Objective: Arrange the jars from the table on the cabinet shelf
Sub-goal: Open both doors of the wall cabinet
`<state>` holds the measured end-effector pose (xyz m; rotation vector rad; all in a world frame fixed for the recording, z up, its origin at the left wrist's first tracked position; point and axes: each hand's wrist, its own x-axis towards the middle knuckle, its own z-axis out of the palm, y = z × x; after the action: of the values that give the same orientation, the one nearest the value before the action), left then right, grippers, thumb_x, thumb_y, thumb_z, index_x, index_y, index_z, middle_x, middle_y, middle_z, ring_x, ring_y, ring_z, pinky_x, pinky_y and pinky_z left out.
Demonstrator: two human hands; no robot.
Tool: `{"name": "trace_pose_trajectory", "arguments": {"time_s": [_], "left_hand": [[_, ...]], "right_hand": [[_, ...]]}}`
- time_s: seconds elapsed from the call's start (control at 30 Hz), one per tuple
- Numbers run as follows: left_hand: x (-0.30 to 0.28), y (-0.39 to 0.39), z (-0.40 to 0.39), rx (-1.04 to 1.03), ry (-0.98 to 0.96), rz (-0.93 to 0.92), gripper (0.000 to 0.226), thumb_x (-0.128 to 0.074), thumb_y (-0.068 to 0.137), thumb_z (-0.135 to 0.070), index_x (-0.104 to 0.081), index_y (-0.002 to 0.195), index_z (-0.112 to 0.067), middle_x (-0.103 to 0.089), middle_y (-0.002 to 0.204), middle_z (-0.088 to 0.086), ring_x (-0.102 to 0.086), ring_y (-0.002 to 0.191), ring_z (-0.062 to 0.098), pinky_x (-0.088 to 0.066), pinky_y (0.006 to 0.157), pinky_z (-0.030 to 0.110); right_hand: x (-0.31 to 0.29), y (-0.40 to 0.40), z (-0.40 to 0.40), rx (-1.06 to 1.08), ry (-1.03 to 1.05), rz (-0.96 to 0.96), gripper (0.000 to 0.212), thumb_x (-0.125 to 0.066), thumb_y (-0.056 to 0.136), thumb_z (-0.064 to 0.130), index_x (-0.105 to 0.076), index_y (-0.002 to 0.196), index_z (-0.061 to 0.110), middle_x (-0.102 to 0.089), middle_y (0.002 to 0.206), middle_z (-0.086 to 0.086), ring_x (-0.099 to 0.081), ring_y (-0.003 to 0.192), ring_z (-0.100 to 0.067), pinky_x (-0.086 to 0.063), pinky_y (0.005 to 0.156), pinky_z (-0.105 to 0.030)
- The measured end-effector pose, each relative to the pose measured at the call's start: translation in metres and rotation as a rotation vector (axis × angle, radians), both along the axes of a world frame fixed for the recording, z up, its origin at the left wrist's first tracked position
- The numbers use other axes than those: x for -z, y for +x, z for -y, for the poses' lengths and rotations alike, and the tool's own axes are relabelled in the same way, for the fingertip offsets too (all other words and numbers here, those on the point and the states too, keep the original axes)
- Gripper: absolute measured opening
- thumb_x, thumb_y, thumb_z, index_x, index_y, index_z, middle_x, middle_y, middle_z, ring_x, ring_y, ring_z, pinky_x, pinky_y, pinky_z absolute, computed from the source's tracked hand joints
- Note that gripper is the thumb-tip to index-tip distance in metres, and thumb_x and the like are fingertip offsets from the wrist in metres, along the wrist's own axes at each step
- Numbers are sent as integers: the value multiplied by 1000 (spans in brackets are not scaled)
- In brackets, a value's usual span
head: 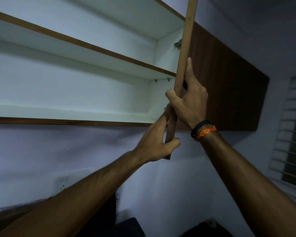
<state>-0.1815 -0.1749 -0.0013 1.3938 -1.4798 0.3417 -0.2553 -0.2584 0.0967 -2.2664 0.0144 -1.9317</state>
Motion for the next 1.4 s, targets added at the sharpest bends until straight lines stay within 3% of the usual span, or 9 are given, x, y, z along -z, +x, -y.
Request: {"name": "trace_pose_trajectory", "arguments": {"time_s": [0.13,0.27,0.33,0.5,0.7,0.8,0.97,1.17,1.4], "left_hand": [[-4,-14,23,23,45,50,110,-64,77,-28,9,159,-28,-20,165,0,-42,139,16,-50,105,35],[-5,-29,47,3,110,144,121,-69,79,-36,25,155,-28,6,168,-1,-31,146,33,-48,107,50],[-4,-37,59,13,112,168,124,-70,80,-42,28,153,-23,19,167,-2,-4,155,28,-31,120,52],[2,-56,90,14,119,231,127,-63,83,-62,37,148,-21,41,158,-4,31,148,11,1,127,44],[0,-69,122,40,169,302,126,-62,82,-71,35,150,-26,43,156,-8,35,146,11,5,125,43],[1,-72,138,47,190,320,125,-63,82,-69,31,152,-28,40,158,-7,32,148,14,2,125,44],[5,-77,167,40,246,349,116,-62,85,-67,26,153,-35,37,160,-6,26,151,19,-8,124,46],[10,-84,199,12,315,408,113,-67,88,-53,24,154,-37,36,161,-2,23,152,27,-17,122,53],[12,-91,231,-47,354,454,119,-72,84,-47,22,156,-30,36,160,6,23,151,34,-16,122,59]], "right_hand": [[0,-20,13,-12,18,-5,88,-62,84,24,-19,159,13,-44,68,12,-46,51,0,-42,55,-6],[0,-47,32,-2,37,-16,85,-64,86,16,-20,159,15,-66,88,-10,-63,64,-17,-58,64,-23],[1,-60,42,-16,34,-17,83,-64,87,12,-22,158,16,-68,102,-13,-69,78,-24,-62,71,-30],[0,-87,74,-12,54,-12,75,-64,88,5,-30,155,8,-58,116,12,-63,86,10,-55,79,-12],[4,-113,107,39,111,4,74,-60,92,0,-25,156,7,-57,136,-1,-63,98,5,-52,87,-13],[6,-121,122,142,119,32,76,-61,94,4,-18,157,4,-47,150,-10,-53,131,-14,-44,110,-24],[12,-131,150,533,-43,61,75,-62,94,5,-20,156,-2,-18,164,-20,-17,137,1,-14,98,10],[14,-148,186,801,-141,-167,70,-59,97,5,-25,157,10,-2,167,-18,-25,151,-31,-46,98,-26],[24,-150,209,983,-95,-303,70,-55,93,0,-26,156,8,4,166,-20,-4,154,-36,-50,98,-32]]}}
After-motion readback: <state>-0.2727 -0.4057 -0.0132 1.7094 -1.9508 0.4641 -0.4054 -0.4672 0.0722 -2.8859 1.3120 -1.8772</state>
